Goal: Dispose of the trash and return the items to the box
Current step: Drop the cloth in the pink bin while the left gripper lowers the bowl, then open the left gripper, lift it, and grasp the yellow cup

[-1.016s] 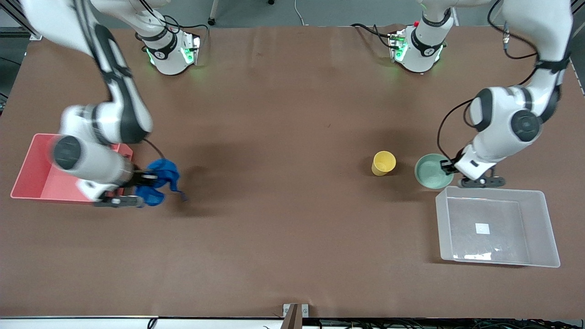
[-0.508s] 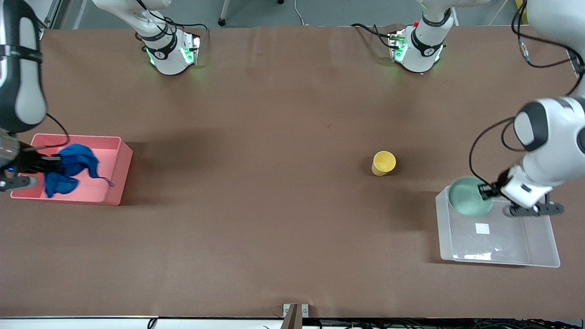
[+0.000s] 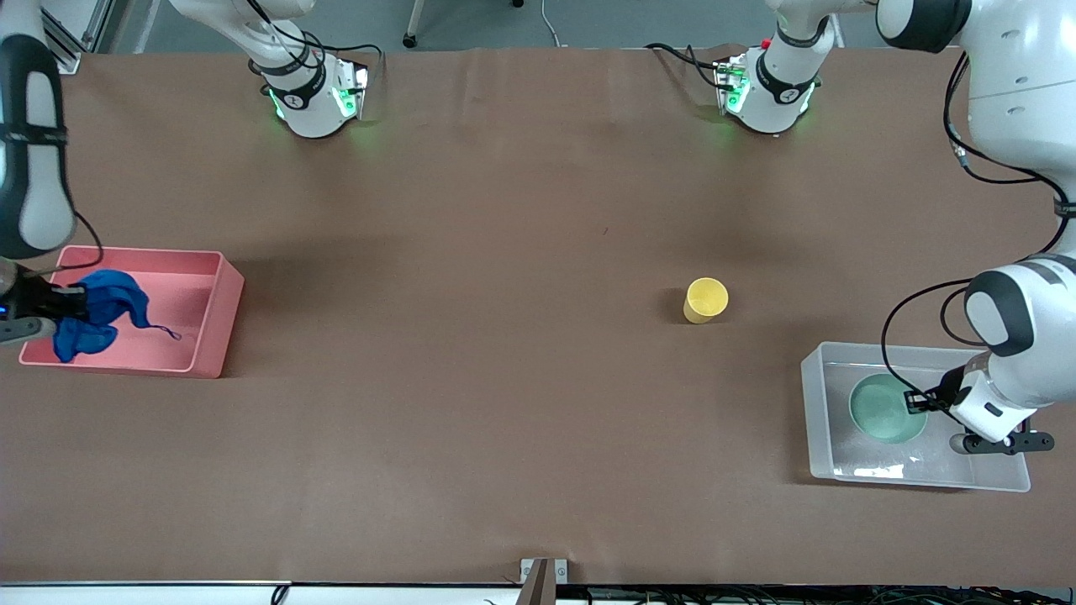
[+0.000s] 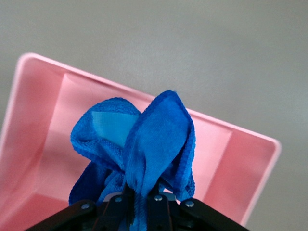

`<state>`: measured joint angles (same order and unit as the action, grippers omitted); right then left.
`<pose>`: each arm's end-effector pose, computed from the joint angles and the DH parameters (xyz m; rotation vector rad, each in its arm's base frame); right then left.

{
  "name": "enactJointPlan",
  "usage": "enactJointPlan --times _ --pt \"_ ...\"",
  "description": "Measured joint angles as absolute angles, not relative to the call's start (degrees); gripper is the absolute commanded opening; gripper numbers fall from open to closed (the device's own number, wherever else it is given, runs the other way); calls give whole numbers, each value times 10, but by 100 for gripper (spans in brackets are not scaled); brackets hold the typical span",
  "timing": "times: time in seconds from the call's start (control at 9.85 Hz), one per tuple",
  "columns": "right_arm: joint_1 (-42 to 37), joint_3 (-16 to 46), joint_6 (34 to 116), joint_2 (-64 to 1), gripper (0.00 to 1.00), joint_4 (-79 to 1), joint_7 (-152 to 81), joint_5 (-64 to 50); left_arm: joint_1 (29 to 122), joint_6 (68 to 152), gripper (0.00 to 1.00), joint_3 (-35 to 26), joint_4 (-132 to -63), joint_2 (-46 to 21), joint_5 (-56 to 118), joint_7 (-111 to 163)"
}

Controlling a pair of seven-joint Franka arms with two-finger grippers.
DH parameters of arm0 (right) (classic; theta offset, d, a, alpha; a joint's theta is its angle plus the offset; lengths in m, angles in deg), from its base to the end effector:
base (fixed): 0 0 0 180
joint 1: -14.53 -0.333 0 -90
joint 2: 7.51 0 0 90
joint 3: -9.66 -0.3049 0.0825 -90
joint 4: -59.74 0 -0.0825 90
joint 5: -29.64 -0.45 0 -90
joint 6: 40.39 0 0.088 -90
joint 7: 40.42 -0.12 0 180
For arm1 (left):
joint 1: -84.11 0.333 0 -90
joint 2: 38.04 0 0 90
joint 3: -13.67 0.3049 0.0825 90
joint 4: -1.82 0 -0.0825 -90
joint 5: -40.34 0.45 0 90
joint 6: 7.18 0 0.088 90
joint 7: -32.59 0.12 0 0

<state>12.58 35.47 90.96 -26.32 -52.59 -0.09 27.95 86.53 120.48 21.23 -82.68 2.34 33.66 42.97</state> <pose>0.6061 -0.2627 0.2623 2.9895 0.4395 -0.0475 0.7624 0.1155 0.2102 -3.1398 -0.0444 -0.0885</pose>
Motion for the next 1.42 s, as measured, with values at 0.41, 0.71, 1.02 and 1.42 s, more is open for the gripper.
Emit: enactJointPlan --times 0.41,0.71,1.02,1.42 --pt "125 352 979 -317 100 -571 -1 245 864 1235 19 212 -840 48 337 440" --pt "121 347 949 -314 100 -560 -36 239 865 1238 97 213 -848 44 337 441" --pt "115 310 755 -267 100 -447 -191 238 861 1203 100 211 -850 -27 337 442" --pt "112 224 609 -183 100 -337 -397 239 851 1043 100 173 -876 -194 373 414"
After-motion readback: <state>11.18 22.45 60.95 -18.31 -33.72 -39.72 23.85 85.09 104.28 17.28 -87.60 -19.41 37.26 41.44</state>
